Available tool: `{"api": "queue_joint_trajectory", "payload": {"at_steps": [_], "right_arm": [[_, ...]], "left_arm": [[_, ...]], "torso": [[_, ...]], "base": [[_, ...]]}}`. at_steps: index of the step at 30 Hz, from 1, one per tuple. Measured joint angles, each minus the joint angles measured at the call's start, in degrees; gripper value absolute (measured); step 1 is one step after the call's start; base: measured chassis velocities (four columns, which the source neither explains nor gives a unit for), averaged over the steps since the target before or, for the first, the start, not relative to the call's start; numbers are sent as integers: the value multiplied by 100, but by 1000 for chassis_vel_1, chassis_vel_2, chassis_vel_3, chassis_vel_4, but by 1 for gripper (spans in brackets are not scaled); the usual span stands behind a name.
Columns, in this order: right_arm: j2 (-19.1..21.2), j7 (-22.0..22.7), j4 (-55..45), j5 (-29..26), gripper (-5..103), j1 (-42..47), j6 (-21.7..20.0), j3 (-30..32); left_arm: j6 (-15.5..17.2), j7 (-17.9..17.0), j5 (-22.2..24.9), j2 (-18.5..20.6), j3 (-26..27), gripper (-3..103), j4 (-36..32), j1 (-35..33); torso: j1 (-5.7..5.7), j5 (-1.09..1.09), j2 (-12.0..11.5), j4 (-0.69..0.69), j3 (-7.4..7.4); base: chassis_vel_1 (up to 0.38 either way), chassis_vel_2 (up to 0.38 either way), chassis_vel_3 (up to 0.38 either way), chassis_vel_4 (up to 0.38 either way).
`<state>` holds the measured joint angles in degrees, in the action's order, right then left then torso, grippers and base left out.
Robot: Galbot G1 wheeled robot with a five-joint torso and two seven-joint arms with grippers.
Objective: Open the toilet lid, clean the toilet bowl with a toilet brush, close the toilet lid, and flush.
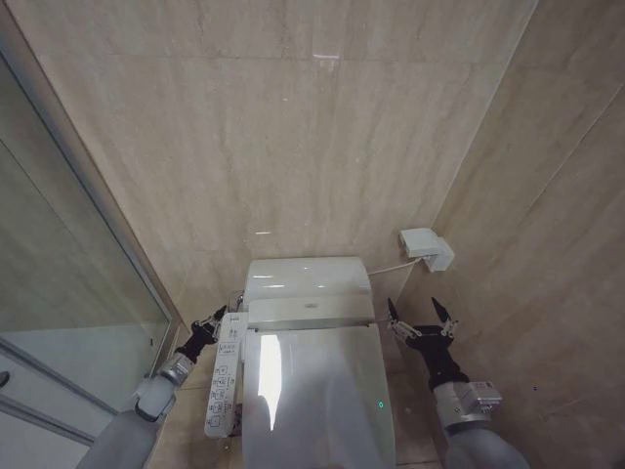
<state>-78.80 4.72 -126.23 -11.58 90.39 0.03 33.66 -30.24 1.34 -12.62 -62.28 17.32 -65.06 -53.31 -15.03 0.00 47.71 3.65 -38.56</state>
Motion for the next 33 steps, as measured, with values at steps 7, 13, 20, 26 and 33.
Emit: {"api": "queue_joint_trajectory", "payload": {"at_steps": [7,13,20,26,33], "right_arm": [[0,0,0,0,100,0,0,0],[0,0,0,0,100,0,0,0],[0,0,0,0,100,0,0,0],[0,0,0,0,100,0,0,0],[0,0,0,0,100,0,0,0]], "left_arm": [[357,-229,971,294,228,0,168,-15],[575,-130,2052,429,71,0,713,484],[613,252,2262,348,-213,0,980,1030],[486,548,2297,344,-589,0,1026,1218],[231,708,1970,501,-859,0,937,1102]], "torso": [[0,0,0,-2,0],[0,-1,0,-1,0],[0,0,0,0,0],[-1,0,0,-2,0],[-1,0,0,-3,0]], "base": [[0,0,0,0],[0,0,0,0],[0,0,0,0],[0,0,0,0],[0,0,0,0]]}}
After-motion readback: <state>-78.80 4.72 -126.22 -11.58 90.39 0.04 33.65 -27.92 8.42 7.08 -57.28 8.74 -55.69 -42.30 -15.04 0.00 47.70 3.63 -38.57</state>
